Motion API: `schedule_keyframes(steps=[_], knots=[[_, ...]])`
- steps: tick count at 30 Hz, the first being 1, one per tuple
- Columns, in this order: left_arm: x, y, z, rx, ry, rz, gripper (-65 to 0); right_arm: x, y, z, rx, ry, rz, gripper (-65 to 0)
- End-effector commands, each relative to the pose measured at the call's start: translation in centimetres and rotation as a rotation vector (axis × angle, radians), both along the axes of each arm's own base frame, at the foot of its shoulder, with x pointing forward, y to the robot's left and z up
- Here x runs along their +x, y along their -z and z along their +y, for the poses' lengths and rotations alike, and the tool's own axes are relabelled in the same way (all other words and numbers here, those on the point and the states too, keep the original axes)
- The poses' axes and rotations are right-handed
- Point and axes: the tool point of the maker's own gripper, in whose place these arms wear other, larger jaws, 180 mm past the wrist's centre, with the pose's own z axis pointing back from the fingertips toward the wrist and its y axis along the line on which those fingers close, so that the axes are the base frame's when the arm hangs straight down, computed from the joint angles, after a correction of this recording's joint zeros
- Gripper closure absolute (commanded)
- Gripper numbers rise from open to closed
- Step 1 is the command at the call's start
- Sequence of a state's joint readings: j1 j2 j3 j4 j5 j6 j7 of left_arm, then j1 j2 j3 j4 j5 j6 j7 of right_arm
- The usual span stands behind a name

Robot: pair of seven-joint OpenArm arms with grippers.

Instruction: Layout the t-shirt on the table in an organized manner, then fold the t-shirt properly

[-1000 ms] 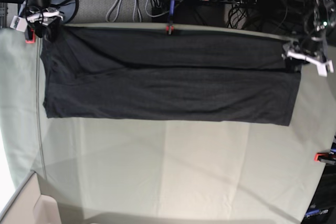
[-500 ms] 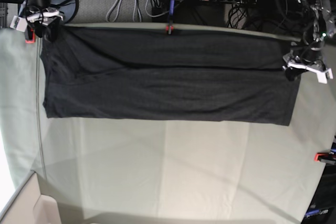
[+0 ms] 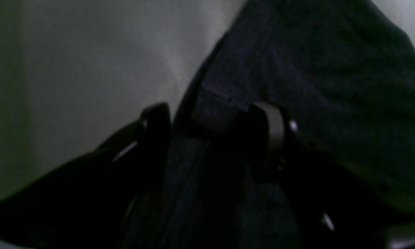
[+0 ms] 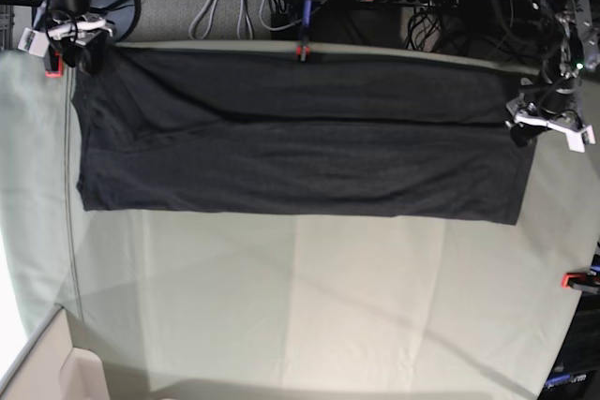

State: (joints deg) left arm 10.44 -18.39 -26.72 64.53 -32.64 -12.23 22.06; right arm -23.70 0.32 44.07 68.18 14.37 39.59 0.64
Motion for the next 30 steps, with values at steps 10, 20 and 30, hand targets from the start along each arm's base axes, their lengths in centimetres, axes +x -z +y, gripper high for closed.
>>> schedule_keyframes(steps=[10,20,30], knots=[[0.5,-0.7,0.6,0.015,0.01,-0.012,-34.7,-0.3,-0.1,-0.3,-0.009,-0.012,0.011,-32.2],[-0.1,0.2,0.0,0.068,0.043,0.032,-2.0,-0.3,-0.2,-0.3,-0.01,-0.013,0.01,-32.2],[2.6,-4.2,-1.3,0.113,0.099,-0.091,0.0,-0.4,-0.2,-0.4,-0.011,-0.011,0.011,-32.1]])
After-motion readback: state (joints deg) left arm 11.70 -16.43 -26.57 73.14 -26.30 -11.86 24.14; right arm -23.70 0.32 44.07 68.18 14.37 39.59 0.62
